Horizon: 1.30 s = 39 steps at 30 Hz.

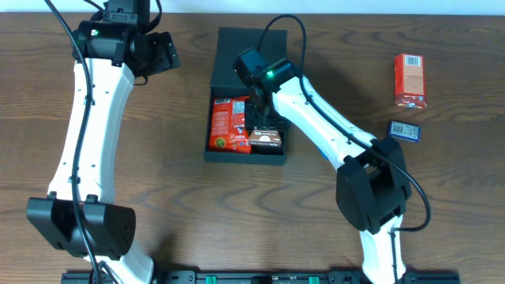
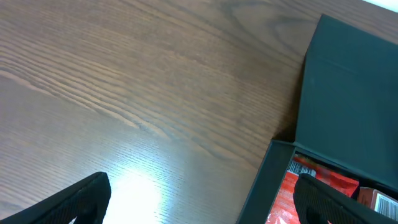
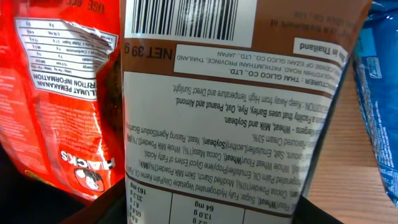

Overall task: Pack container
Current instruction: 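Lower the brown box into the black box beside the red bag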

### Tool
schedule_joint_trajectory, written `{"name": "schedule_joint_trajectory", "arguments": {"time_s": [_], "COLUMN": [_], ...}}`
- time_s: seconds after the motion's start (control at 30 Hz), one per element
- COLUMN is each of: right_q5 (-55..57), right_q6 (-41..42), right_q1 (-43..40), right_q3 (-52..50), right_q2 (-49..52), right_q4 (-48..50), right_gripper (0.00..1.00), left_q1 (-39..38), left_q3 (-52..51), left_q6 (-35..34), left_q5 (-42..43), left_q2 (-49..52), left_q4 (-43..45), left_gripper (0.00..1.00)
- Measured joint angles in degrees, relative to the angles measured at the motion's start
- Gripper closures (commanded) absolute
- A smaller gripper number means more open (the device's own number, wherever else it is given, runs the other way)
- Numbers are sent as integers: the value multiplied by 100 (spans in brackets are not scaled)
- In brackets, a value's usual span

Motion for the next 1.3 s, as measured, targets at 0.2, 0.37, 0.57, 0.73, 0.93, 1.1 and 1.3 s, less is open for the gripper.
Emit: {"name": "schedule_joint_trajectory", "arguments": {"time_s": [0.2,0.37,0.57,0.73,0.93,1.1,1.3], "right_q5": [48,44,96,195,212,216,299], "right_q6": [46,46,-55,-190,-256,-332,-354], "right_q1": [0,-4,-72,-116,-114,-114,-114], "right_q3": [0,2,236,348,332,313,236], "right_q2": [0,0,-31,-238,-216,39,492], "right_q4": [4,-37,-142,-181,-302,-321,-461], "right_gripper": [1,1,98,98,99,99,99], "left_q1": [0,0,0,0,0,0,0], "left_q3": [0,0,0,0,0,0,0], "left_q6": [0,0,0,2,20,42,83], "left_q5": [0,0,0,0,-2,0,0], "left_q2": [0,0,0,0,0,0,0], "left_q4": [2,2,2,7,85,131,136], "left_gripper": [4,5,5,5,5,5,5]}}
